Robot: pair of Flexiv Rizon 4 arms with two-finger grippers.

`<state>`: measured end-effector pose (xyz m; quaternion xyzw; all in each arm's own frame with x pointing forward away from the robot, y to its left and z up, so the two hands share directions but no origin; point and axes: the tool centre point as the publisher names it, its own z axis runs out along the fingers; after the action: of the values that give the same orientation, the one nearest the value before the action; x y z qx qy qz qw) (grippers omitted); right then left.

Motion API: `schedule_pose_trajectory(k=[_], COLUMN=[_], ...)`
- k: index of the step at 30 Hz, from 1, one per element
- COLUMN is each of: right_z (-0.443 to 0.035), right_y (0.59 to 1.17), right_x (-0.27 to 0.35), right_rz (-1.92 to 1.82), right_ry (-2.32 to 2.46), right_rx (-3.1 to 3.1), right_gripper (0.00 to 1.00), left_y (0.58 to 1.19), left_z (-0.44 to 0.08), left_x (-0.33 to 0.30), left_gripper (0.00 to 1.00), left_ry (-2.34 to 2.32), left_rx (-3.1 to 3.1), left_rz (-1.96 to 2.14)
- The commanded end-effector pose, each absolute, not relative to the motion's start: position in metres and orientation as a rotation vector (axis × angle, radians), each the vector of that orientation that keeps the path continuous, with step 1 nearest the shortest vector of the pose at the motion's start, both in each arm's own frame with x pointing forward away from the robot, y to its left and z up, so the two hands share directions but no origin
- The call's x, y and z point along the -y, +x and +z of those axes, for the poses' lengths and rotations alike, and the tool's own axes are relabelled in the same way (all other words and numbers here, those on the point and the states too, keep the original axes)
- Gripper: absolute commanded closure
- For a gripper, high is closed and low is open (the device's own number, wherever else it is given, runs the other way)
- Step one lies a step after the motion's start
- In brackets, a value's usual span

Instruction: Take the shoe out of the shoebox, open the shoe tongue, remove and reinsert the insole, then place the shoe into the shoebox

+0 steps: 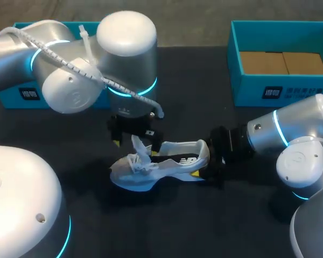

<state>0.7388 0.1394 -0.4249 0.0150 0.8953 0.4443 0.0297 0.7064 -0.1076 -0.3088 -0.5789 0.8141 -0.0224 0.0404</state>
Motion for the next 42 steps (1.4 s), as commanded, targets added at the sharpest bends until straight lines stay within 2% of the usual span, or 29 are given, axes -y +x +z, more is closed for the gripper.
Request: schedule_pose_trajectory(k=[1, 18, 22, 33, 34, 35, 42], right_z=[-0.428, -0.428, -0.428, -0.428, -0.428, -0.428, -0.428], right_y=[0.737, 0.737, 0.737, 0.737, 0.737, 0.737, 0.737], right_x=[-0.142, -0.142, -0.142, -0.142, -0.142, -0.142, -0.142], right_rz=[1.367, 1.367, 1.367, 1.367, 1.367, 1.367, 1.367], right_ry=[0.047, 0.047, 0.047, 0.047, 0.047, 0.047, 0.047], right_rx=[-2.76, -2.76, -2.76, -2.76, -2.76, -2.76, -2.76], right_gripper=[1.0, 1.0, 1.0, 1.0, 1.0, 1.0, 1.0], left_y=[0.716, 0.722, 0.726, 0.724, 0.725, 0.725, 0.717], left_z=[-0.296, -0.257, -0.256, -0.256, -0.257, -0.259, -0.281], left_x=[0.112, 0.141, 0.153, 0.16, 0.162, 0.165, 0.181], left_gripper=[0.0, 0.0, 0.0, 0.0, 0.53, 0.98, 1.0], left_ry=[-1.211, 0.252, 0.22, 0.206, 0.183, 0.168, 0.159], left_rx=[-2.921, -3.171, -3.148, -3.121, -3.113, -3.106, -3.081], left_rz=[-0.286, -0.196, -0.04, -0.105, -0.136, -0.132, -0.158])
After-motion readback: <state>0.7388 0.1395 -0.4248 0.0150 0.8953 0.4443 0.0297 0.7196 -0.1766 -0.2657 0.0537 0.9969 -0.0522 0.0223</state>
